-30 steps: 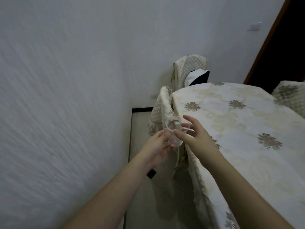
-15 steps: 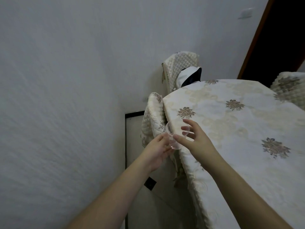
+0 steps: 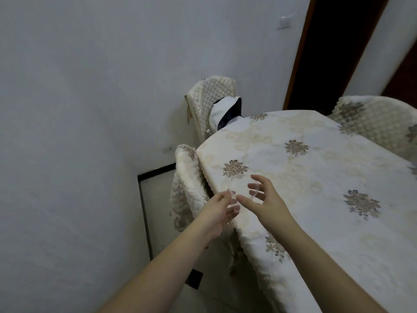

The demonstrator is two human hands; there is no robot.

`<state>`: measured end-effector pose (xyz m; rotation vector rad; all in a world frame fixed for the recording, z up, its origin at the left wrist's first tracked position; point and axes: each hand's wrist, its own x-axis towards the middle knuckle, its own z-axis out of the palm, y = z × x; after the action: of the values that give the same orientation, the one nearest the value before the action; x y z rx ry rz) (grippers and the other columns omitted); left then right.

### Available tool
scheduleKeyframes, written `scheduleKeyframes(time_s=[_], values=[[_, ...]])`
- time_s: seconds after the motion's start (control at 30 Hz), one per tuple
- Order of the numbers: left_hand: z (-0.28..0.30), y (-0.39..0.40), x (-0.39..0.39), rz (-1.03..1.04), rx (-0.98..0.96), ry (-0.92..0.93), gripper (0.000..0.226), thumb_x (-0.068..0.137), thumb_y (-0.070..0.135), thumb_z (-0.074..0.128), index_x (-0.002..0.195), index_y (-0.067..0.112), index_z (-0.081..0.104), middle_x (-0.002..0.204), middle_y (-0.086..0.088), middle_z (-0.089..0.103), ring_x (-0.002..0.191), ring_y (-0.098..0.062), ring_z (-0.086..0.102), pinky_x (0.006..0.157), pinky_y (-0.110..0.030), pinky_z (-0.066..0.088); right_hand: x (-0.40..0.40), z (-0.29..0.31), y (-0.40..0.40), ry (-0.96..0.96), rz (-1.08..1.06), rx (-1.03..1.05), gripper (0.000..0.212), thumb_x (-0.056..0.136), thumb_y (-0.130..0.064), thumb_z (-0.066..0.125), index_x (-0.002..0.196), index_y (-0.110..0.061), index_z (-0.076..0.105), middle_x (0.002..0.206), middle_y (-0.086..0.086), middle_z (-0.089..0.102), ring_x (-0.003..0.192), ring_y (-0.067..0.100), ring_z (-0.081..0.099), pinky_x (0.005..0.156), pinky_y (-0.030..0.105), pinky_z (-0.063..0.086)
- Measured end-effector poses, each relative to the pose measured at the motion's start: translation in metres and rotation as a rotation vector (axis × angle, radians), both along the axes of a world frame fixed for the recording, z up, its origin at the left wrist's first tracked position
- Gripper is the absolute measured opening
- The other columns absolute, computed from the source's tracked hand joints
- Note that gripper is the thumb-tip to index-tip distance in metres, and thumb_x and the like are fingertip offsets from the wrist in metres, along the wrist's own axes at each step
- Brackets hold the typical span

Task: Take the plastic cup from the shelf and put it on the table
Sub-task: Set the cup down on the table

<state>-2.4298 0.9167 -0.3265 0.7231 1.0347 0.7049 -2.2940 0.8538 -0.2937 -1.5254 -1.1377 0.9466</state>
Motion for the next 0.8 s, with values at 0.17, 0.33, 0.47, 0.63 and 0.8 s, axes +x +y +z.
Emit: scheduleKeyframes(time_s=[0.17, 0.33, 0.47, 0.63, 0.8], values=[[-0.015, 0.050, -0.007, -0.061, -0.003, -0.010, 0.023, 0.101, 0.024, 0.051, 0.113, 0.008, 0.061, 0.098, -0.011, 0.065, 0.075, -0.018, 0.063, 0.070, -0.025, 0.057, -0.014, -0.010, 0.040, -0.009, -0.040, -0.013, 0.068, 0.075, -0.038, 0.077, 0.133, -0.035, 0.040, 0.123, -0.011, 0.052, 0.115, 0.010, 0.051, 0.091, 0.022, 0.042], [-0.030, 0.090, -0.009, -0.143, 0.026, 0.013, 0.020, 0.102, 0.022, 0.048, 0.108, 0.010, 0.063, 0.097, -0.010, 0.062, 0.079, -0.019, 0.060, 0.072, -0.023, 0.058, -0.026, -0.022, 0.065, -0.042, -0.119, 0.000, 0.065, 0.075, -0.040, 0.077, 0.129, -0.041, 0.040, 0.124, -0.012, 0.052, 0.113, -0.004, 0.048, 0.087, 0.007, 0.035], [-0.042, 0.109, -0.004, -0.211, 0.065, 0.050, 0.018, 0.101, 0.015, 0.048, 0.104, 0.013, 0.066, 0.099, -0.004, 0.065, 0.083, -0.015, 0.060, 0.069, -0.015, 0.056, -0.023, -0.033, 0.078, -0.027, -0.143, -0.008, 0.064, 0.075, -0.036, 0.079, 0.125, -0.043, 0.040, 0.121, -0.018, 0.052, 0.118, -0.001, 0.047, 0.084, 0.005, 0.038], [-0.059, 0.130, 0.010, -0.269, 0.069, 0.099, 0.024, 0.100, 0.010, 0.049, 0.118, 0.003, 0.063, 0.118, -0.014, 0.062, 0.096, -0.020, 0.058, 0.082, -0.020, 0.055, -0.005, -0.053, 0.096, -0.035, -0.150, -0.053, 0.066, 0.073, -0.036, 0.080, 0.125, -0.044, 0.039, 0.126, -0.008, 0.052, 0.121, 0.003, 0.046, 0.083, 0.005, 0.037], [-0.076, 0.149, 0.031, -0.273, 0.023, 0.107, 0.018, 0.098, 0.014, 0.056, 0.112, 0.008, 0.064, 0.127, -0.016, 0.060, 0.112, -0.029, 0.062, 0.095, -0.029, 0.051, 0.014, -0.084, 0.113, -0.005, -0.170, -0.078, 0.071, 0.073, -0.037, 0.079, 0.131, -0.038, 0.040, 0.131, -0.004, 0.051, 0.124, 0.004, 0.045, 0.087, 0.006, 0.036]])
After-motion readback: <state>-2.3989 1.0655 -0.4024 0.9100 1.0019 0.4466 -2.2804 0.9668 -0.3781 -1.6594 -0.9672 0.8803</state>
